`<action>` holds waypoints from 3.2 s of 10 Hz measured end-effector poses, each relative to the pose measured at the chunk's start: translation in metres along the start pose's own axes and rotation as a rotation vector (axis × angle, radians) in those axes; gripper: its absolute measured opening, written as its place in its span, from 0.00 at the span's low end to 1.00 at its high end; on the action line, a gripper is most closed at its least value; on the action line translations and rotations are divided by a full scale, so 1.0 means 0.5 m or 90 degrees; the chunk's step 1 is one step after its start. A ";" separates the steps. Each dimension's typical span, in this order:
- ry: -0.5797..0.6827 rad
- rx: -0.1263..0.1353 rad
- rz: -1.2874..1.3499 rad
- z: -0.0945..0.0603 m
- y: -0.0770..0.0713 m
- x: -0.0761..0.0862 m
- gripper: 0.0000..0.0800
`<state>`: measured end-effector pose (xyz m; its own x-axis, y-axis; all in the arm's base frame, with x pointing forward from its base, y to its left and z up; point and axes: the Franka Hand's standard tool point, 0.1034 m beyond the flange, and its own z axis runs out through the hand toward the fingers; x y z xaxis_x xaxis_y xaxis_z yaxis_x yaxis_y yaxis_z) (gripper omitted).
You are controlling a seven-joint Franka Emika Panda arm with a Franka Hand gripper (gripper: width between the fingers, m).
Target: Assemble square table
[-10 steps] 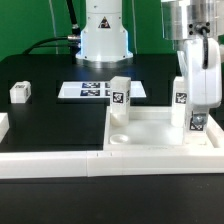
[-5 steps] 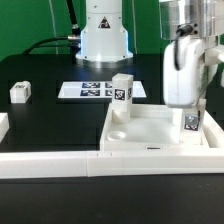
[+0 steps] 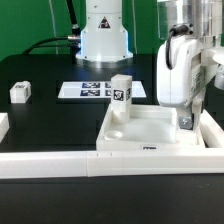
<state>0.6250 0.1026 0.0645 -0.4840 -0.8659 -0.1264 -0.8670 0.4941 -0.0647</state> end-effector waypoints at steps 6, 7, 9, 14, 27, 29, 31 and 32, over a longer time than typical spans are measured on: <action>0.000 0.000 0.000 0.001 0.000 0.001 0.81; 0.000 0.000 0.000 0.001 0.000 0.001 0.81; -0.014 0.045 -0.052 -0.022 -0.026 0.005 0.81; -0.035 0.086 -0.277 -0.161 -0.036 0.053 0.81; 0.077 0.099 -1.007 -0.171 -0.064 0.274 0.81; 0.089 0.092 -1.098 -0.171 -0.065 0.277 0.81; 0.116 0.072 -1.243 -0.162 -0.057 0.341 0.81; 0.126 0.049 -1.313 -0.155 -0.039 0.405 0.81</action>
Offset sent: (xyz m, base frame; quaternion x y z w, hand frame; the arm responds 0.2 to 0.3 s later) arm 0.0000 0.0000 0.0000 0.0000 0.0000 0.0000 1.0000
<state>0.5345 -0.0886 0.1169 0.9670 -0.0232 0.2537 -0.0309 -0.9992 0.0262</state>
